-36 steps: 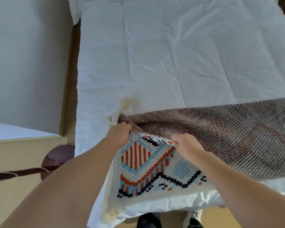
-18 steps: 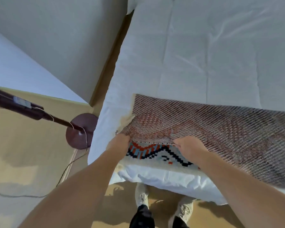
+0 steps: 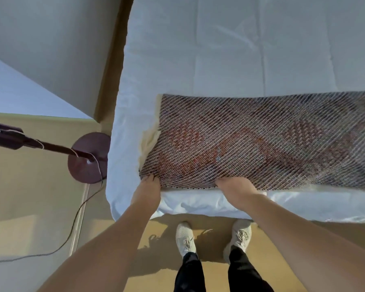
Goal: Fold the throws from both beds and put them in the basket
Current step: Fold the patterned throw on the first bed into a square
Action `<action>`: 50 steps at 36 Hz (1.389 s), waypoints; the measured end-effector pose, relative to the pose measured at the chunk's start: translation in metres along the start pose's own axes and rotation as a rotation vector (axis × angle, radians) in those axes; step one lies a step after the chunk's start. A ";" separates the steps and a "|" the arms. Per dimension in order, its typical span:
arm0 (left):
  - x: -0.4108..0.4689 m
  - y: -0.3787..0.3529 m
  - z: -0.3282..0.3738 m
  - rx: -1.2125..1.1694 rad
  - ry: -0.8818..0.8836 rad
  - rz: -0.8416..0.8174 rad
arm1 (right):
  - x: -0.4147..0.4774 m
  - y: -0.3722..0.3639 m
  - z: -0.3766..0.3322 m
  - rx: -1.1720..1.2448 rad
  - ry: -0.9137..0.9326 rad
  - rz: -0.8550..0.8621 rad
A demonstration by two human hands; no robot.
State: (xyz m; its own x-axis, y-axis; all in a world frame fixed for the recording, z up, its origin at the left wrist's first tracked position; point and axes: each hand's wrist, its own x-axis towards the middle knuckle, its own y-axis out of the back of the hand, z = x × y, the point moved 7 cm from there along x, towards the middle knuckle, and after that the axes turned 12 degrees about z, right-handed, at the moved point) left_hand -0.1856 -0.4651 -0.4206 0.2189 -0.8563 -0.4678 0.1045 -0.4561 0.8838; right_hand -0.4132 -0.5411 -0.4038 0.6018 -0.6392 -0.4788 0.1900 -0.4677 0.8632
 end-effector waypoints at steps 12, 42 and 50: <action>0.010 0.004 0.084 0.085 -0.104 -0.030 | -0.053 -0.032 0.082 0.080 -0.196 -0.090; 0.062 -0.008 0.519 -0.005 -0.312 0.090 | -0.198 -0.081 0.472 -0.016 -0.240 0.210; 0.064 -0.005 0.521 0.048 -0.367 0.079 | -0.229 -0.089 0.483 -0.049 -0.239 0.119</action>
State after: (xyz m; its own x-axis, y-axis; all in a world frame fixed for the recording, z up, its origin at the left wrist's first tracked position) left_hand -0.6772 -0.6436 -0.4605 -0.1388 -0.9152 -0.3785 0.0540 -0.3886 0.9198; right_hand -0.9426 -0.6483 -0.4479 0.4235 -0.8165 -0.3924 0.1693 -0.3541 0.9197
